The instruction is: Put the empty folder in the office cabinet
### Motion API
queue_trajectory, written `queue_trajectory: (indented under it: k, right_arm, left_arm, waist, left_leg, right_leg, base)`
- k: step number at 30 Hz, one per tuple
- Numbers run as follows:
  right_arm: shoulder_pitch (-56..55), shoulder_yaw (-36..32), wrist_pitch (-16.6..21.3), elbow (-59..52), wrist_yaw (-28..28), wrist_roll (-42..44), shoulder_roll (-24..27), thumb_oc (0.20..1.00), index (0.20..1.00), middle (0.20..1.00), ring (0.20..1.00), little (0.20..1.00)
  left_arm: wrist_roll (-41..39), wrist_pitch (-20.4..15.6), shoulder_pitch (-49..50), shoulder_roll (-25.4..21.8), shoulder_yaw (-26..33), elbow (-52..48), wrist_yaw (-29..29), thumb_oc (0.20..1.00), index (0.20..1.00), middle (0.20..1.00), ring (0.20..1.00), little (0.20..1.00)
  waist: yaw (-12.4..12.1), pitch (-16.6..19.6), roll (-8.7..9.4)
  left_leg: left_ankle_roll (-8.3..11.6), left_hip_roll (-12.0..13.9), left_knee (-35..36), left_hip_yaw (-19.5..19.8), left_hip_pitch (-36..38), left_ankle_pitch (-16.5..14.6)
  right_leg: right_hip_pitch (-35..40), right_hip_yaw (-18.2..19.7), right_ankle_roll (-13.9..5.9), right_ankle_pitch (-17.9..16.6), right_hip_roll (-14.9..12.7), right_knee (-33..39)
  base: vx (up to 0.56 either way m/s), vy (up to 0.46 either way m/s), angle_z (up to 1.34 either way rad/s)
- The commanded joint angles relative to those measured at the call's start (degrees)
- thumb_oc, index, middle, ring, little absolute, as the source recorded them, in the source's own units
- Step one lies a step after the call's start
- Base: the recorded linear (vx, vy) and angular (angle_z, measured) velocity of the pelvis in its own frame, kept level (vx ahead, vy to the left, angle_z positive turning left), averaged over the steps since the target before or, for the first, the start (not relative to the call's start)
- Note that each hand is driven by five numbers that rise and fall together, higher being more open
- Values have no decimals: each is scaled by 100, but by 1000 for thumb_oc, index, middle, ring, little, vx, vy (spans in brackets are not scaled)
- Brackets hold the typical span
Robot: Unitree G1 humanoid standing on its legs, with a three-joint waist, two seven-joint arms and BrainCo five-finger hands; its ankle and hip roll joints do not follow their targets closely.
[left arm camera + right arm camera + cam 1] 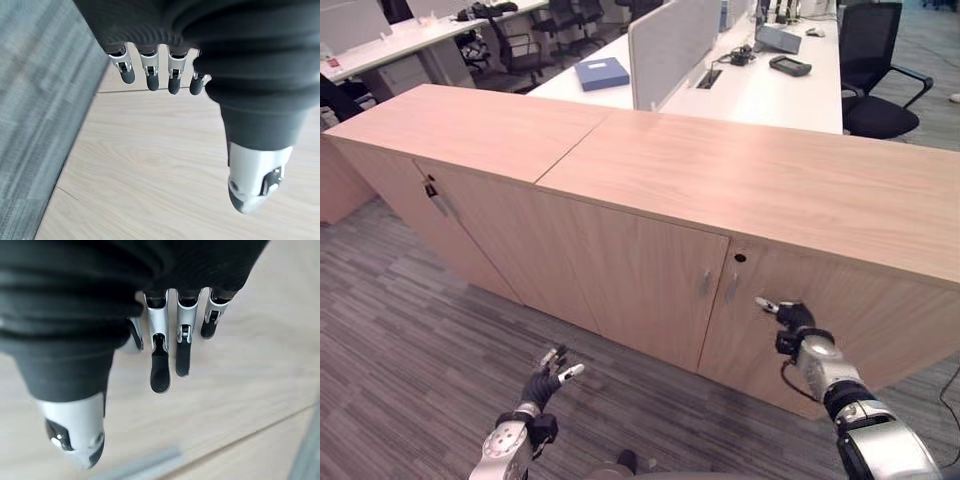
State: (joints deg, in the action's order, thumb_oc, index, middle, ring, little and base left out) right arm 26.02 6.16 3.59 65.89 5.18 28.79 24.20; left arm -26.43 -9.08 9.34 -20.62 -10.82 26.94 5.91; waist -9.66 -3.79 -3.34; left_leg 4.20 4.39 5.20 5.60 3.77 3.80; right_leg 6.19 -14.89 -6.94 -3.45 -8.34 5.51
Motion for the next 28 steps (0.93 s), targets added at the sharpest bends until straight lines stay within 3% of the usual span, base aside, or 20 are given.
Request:
queue_trajectory:
  k: [1,6,10,12,15,16,18,20,23,28]
  right_arm:
    - [1114,-395,518,117,262,512,597,1000,1000,1000,1000,1000]
    - [1263,-505,453,625,174,745,940,1000,1000,1000,1000,1000]
    - [1223,-427,440,622,133,710,862,1000,1000,1000,1000,1000]
    - [1121,-390,453,566,97,707,739,1000,1000,1000,1000,1000]
    - [246,-275,551,-38,-87,797,-108,1000,1000,1000,1000,1000]
    - [-441,-119,581,-535,-151,493,-465,1000,1000,1000,1000,1000]
    - [-1177,-10,548,-1002,-217,124,-703,1000,1000,1000,1000,1000]
    - [-2131,291,407,-1534,-393,-956,-736,1000,1000,1000,1000,1000]
    - [-2534,567,320,-1588,-524,-1703,-662,1000,1000,1000,1000,1000]
    - [-2613,569,282,-1369,-564,-1644,-721,1000,1000,1000,1000,1000]
  left_arm:
    - [-126,-205,-293,-336,-273,-120,110,1000,1000,1000,1000,1000]
    - [-108,-185,-277,-314,-404,-183,173,1000,1000,1000,1000,1000]
    - [-82,-188,-257,-283,-451,-174,168,1000,1000,1000,1000,1000]
    - [-74,-198,-244,-247,-442,-146,154,1000,1000,1000,1000,1000]
    - [-31,-221,-171,-107,-303,-89,60,1000,1000,1000,1000,1000]
    - [2,-233,-138,18,-140,7,-6,1000,1000,1000,1000,1000]
    - [68,-234,-84,135,27,113,-52,1000,1000,1000,1000,1000]
    - [400,-211,-108,259,241,315,-165,1000,1000,1000,1000,1000]
    - [689,-259,-147,297,316,506,-251,1000,1000,1000,1000,1000]
    - [732,-243,-318,363,286,927,-379,1000,1000,1000,1000,1000]
  waist:
    - [-203,69,379]
    - [-169,91,294]
    - [-125,87,259]
    - [-91,99,242]
    - [105,77,206]
    - [237,64,204]
    - [360,78,203]
    - [566,66,205]
    - [696,40,233]
    - [830,28,288]
  left_leg:
    - [190,-6,-99,46,207,-622]
    - [246,54,-84,33,224,-580]
    - [253,74,-81,-24,244,-575]
    - [254,89,-73,-93,261,-574]
    - [244,113,-63,-285,330,-593]
    - [240,124,-57,-388,358,-604]
    - [238,135,-41,-459,394,-617]
    - [228,129,-33,-498,404,-630]
    - [218,113,-35,-571,385,-638]
    - [192,96,-41,-752,422,-691]
  right_leg:
    - [426,-322,-267,444,-240,-134]
    - [457,-350,-238,482,-169,-83]
    - [446,-321,-234,475,-157,-68]
    - [436,-295,-237,466,-149,-56]
    - [369,-139,-234,423,-138,-51]
    - [320,-53,-235,396,-139,-51]
    - [289,8,-237,385,-138,-51]
    - [244,45,-243,355,-167,-51]
    - [171,101,-264,316,-194,-65]
    - [82,293,-283,268,-208,-76]
  base:
    - [0,0,0]
    - [-15,-36,0]
    - [-8,-2,-1]
    - [-20,8,-10]
    - [-26,27,-26]
    - [-22,23,-51]
    - [-4,27,-40]
    - [-12,32,-20]
    - [-28,24,-18]
    - [-8,32,-18]
